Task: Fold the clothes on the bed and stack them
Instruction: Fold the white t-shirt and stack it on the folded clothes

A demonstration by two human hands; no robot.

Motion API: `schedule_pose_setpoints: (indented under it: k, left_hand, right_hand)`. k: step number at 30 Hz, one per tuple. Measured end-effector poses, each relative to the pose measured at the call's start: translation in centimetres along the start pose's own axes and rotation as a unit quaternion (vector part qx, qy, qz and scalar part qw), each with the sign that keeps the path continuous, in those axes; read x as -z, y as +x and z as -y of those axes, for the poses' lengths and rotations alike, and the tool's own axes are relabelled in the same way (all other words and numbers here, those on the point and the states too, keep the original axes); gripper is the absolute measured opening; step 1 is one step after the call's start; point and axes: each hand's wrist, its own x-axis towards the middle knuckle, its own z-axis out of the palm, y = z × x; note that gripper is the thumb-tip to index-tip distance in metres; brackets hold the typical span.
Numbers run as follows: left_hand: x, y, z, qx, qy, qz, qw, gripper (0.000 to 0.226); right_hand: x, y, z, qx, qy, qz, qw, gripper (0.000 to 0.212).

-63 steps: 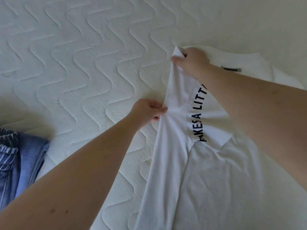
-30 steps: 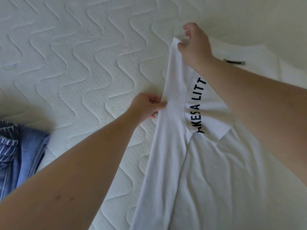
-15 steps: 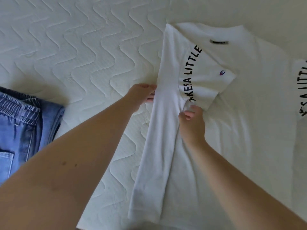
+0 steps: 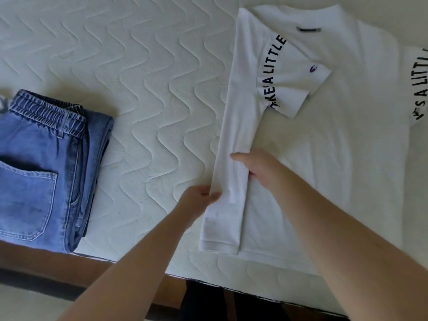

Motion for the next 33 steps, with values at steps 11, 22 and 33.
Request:
schedule_pose_setpoints:
  k: [11, 22, 33]
  left_hand:
    - [-2.0, -6.1, 6.8, 0.031, -0.035, 0.028, 0.998, 0.019]
    - [-2.7, -7.4, 9.1, -0.017, 0.041, 0.004, 0.999, 0.012]
    - [-2.4, -7.3, 9.2, -0.009, 0.281, -0.009, 0.96, 0.03]
  right_hand:
    - [-2.9, -7.7, -13.6, -0.133, -0.07, 0.094, 0.984, 0.018]
    - [-2.4, -9.7, -17.3, -0.018, -0.254, -0.029, 0.967, 0.025]
    - [-2.2, -10.9, -17.1, -0.049, -0.379, -0.045, 0.923, 0.053]
